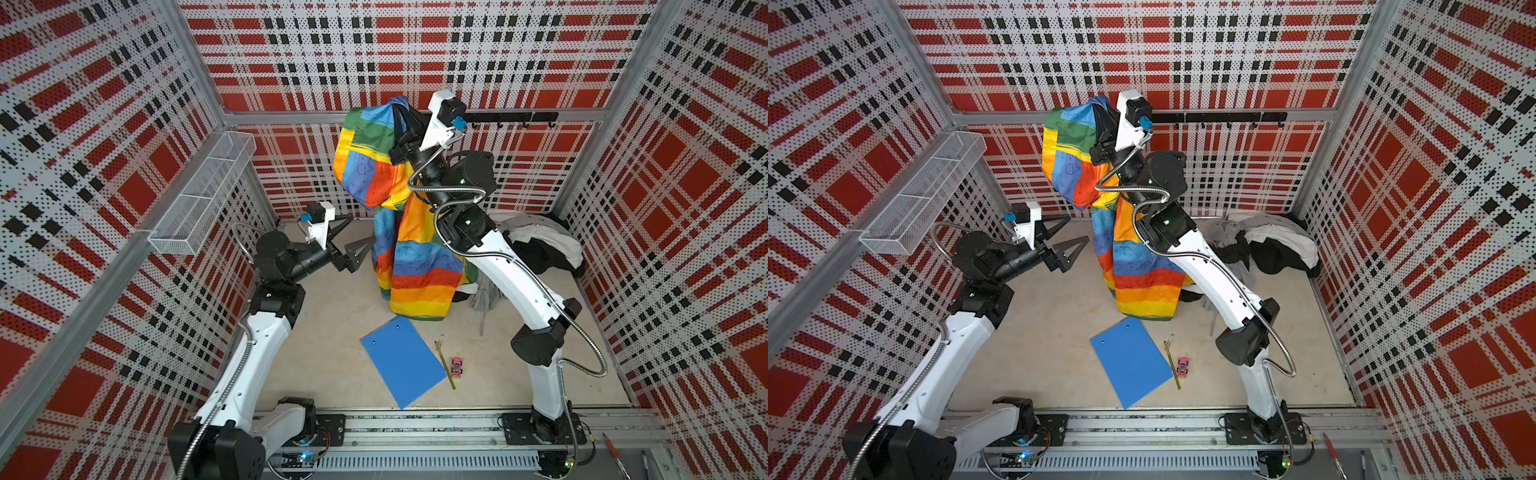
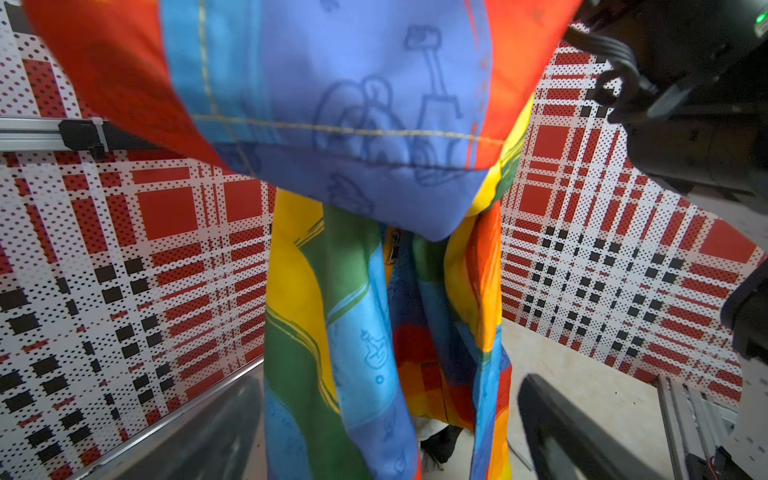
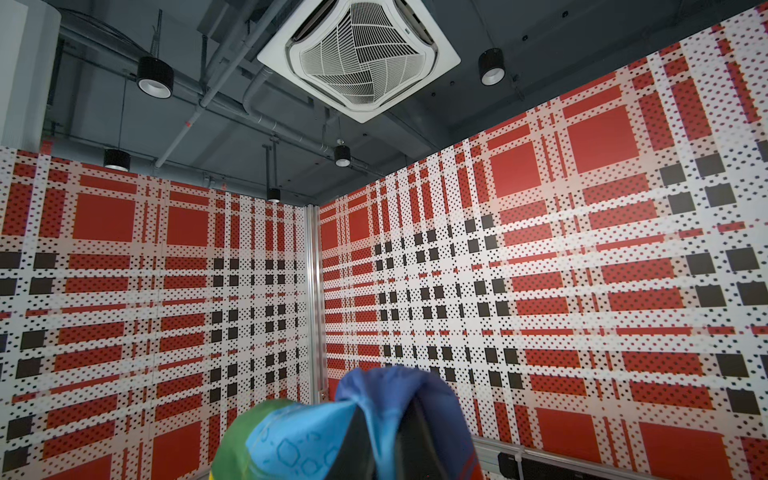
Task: Pick out a specific cloth from the pile
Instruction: 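Swing the rainbow cloth toward the left gripper while the left gripper reaches up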
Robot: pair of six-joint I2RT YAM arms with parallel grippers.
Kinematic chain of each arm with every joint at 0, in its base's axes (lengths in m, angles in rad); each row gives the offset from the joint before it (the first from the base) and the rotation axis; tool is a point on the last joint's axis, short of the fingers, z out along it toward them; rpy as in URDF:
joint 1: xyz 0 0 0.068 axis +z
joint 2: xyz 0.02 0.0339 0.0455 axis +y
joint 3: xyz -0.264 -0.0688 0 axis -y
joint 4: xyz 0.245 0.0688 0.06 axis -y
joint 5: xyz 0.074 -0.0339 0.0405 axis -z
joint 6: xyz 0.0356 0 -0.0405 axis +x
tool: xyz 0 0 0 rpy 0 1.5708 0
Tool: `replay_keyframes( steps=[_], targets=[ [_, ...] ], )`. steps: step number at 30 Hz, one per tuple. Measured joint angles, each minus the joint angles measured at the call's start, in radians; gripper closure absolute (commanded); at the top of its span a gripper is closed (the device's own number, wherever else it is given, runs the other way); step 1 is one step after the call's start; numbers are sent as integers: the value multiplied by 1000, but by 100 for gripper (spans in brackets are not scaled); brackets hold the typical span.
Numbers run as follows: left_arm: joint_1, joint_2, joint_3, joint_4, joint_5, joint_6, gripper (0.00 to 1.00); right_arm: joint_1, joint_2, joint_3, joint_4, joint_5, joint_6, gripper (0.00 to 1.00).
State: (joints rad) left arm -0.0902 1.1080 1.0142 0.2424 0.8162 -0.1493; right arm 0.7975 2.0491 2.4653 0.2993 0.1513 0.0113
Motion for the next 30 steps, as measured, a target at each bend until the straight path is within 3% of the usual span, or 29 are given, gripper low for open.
replay_keyframes(
  steps=[19, 30],
  targets=[
    [-2, 14, -16, 58, 36, -54, 1, -1, 114, 35, -116, -12, 56, 93],
    [-101, 46, -34, 104, 37, -101, 1, -3, 83, 42, -86, -19, 53, 93]
  ],
)
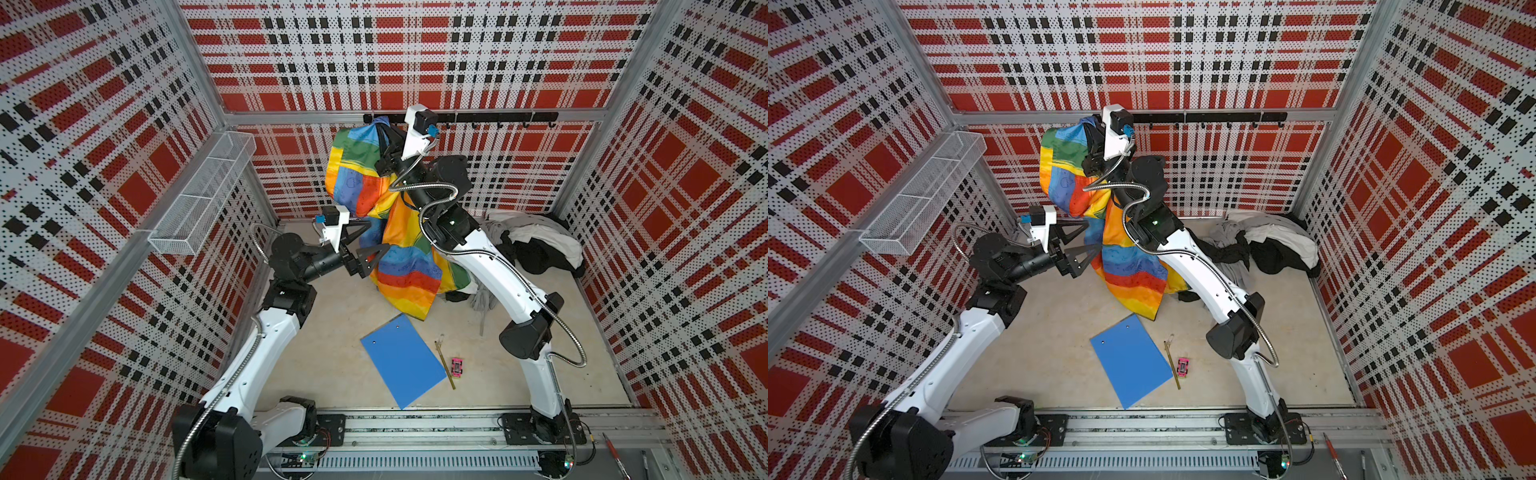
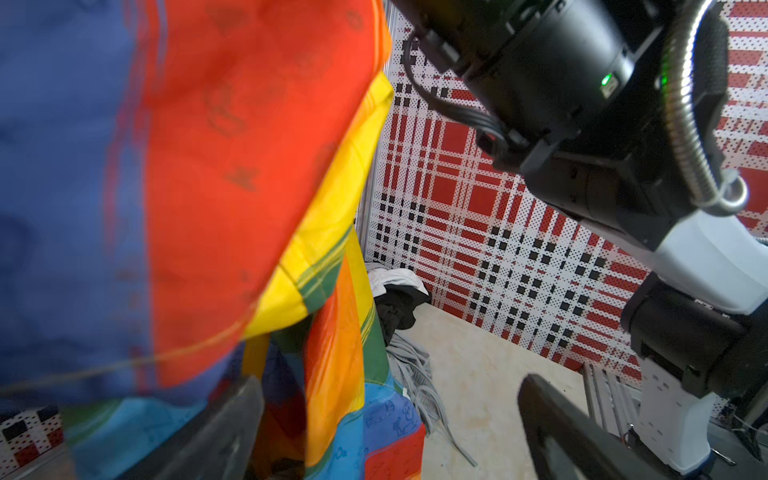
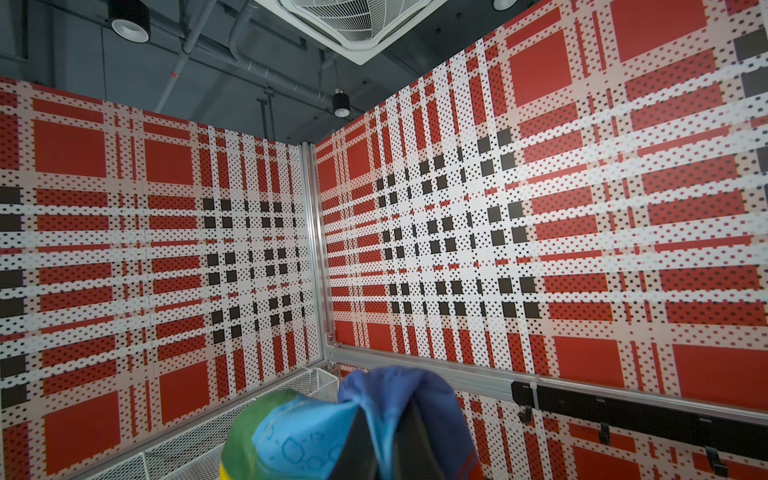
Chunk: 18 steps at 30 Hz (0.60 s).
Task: Pick out a specific cloth from the pile
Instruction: 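Swing the rainbow cloth toward the left gripper while the left gripper reaches up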
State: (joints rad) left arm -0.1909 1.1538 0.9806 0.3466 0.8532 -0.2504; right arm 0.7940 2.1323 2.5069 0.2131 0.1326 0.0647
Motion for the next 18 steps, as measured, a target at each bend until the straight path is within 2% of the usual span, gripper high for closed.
replay_keyframes(
  steps=[5, 13, 18],
  targets=[
    [-27, 19, -5, 5, -93, -18, 1, -3, -36, 0, 19, -32, 18, 93],
    [-113, 89, -3, -80, -348, -2, 1, 0, -93, -13, 39, -78, 48, 93],
    [-95, 117, -3, -105, -406, 0, 1, 16, -116, -25, 37, -97, 49, 93]
  ],
)
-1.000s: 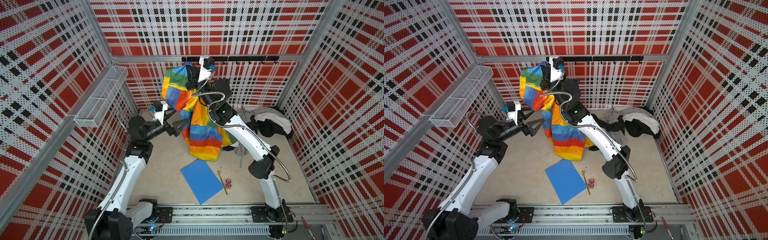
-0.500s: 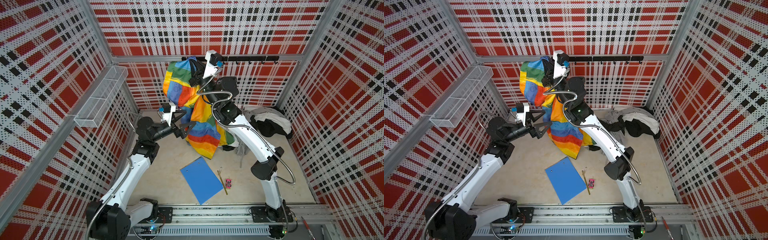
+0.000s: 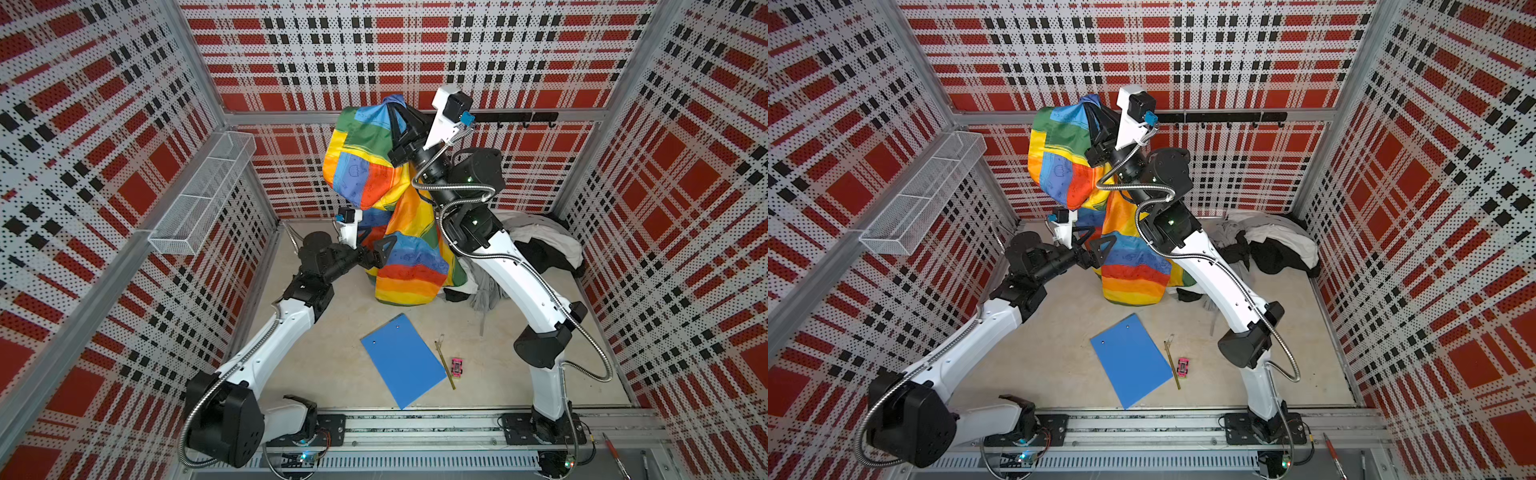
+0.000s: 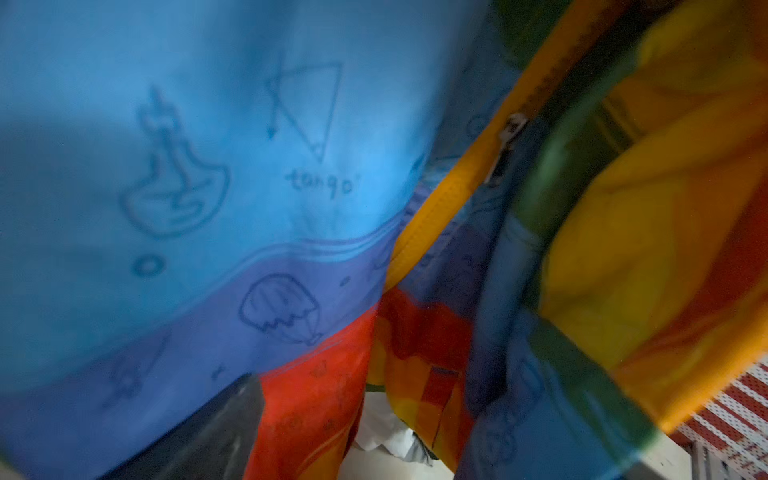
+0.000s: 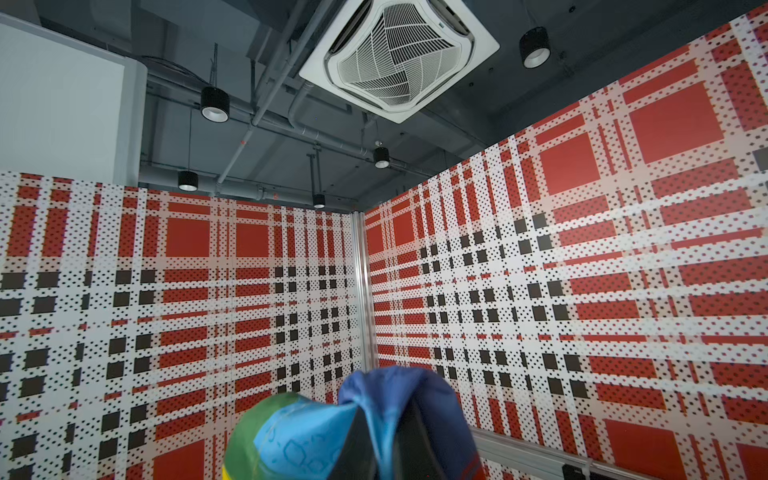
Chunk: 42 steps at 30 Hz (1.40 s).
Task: Pick out a specific cloth from the pile
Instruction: 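Swing the rainbow cloth toward the left gripper while the left gripper reaches up, then close the left gripper on the hanging rainbow cloth below the right gripper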
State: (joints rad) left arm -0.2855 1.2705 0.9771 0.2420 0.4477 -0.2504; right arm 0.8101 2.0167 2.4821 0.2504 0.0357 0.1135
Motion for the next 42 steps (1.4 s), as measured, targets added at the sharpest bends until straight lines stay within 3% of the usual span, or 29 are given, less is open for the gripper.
replay_keyframes(
  steps=[7, 12, 17, 22, 29, 42],
  targets=[
    [43, 2, -21, 46, 51, -12, 1, 8, -32, -70, -1, -13, 3, 93],
    [34, -98, -119, 98, -8, 20, 1, 8, -34, -94, -9, -13, 3, 92],
    [49, -120, -127, 140, -35, 39, 1, 9, -42, -111, -10, -21, 9, 92],
    [102, -109, -127, 187, 50, 34, 1, 14, -62, -138, -15, -45, 19, 92],
    [107, -57, -119, 221, 203, 21, 1, 24, -69, -146, -23, -105, 53, 92],
    [69, -22, -100, 229, 276, -20, 1, 27, -147, -257, -14, -147, 85, 92]
  ],
)
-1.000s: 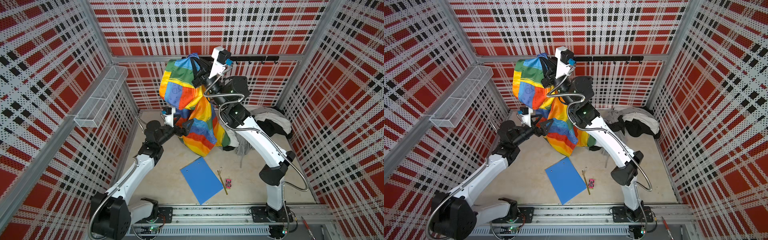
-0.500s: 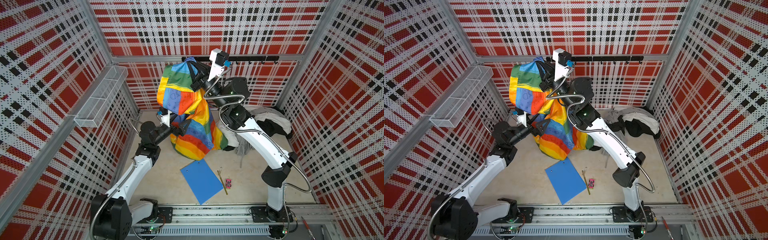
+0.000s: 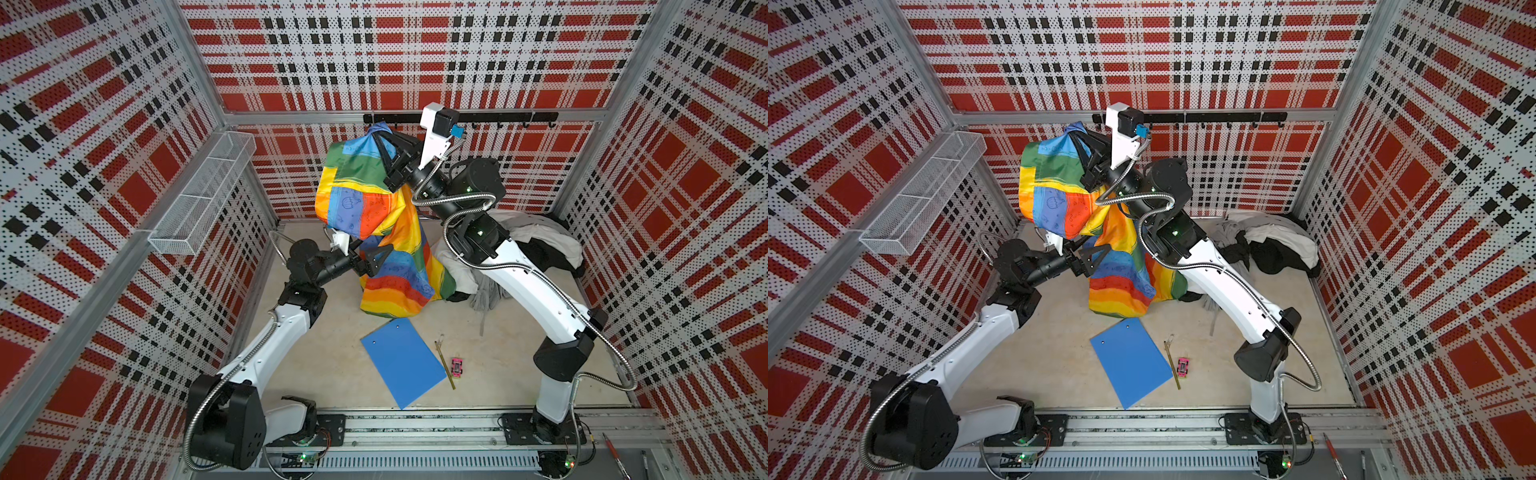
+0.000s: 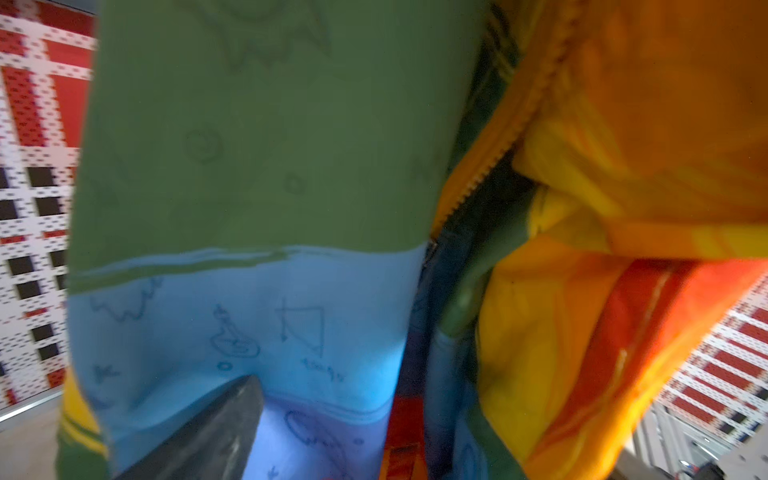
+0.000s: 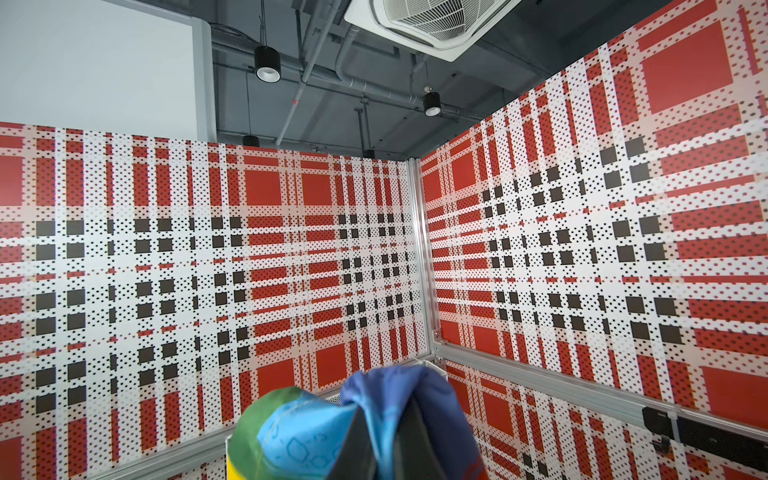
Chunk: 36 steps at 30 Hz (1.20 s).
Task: Pick out a specific cloth from the pile
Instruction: 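Close the left gripper on the hanging rainbow cloth below the right gripper, then lower the rainbow cloth onto the floor with both grippers and release it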
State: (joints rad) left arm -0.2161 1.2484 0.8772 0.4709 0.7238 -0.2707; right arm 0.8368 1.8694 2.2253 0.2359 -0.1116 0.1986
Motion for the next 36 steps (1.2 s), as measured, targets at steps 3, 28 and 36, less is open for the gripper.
replay_keyframes(
  steps=[3, 28, 36],
  targets=[
    [-2, 0, 0, 0, -6, -3, 1, 0, -9, -14, 5, -1, 4, 92],
    [205, -92, -18, -11, -270, -54, 1, -108, 257, 185, -37, -47, 166, 92],
    [250, -79, -18, -45, -283, -93, 1, -165, 323, -12, -40, -6, 259, 92]
  ],
)
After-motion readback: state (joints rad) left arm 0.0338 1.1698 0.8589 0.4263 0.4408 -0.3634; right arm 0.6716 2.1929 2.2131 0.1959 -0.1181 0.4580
